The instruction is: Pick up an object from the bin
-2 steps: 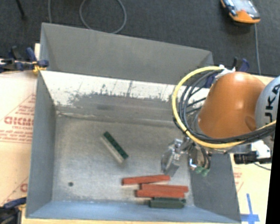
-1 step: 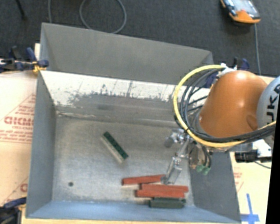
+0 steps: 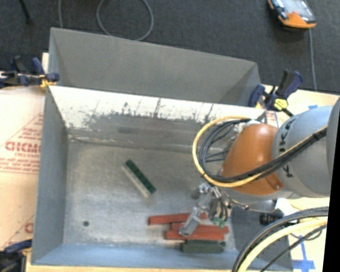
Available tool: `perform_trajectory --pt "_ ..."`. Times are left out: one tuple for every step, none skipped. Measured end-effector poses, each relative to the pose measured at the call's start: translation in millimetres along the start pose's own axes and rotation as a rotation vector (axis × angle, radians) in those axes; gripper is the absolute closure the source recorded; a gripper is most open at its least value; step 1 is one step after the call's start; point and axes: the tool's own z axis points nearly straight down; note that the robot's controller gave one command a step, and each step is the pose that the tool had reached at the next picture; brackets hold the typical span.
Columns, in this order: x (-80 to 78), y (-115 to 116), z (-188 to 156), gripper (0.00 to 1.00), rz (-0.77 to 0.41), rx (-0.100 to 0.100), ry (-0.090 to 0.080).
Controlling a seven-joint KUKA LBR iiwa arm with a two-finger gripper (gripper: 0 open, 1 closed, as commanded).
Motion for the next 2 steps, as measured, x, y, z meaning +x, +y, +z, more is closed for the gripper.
perform_trajectory --pt "-1.3 1.0 -3.7 1.0 0.0 -0.003 -0.006" --pt "-1.3 1.1 -3.7 0.0 0.001 -0.003 -0.006"
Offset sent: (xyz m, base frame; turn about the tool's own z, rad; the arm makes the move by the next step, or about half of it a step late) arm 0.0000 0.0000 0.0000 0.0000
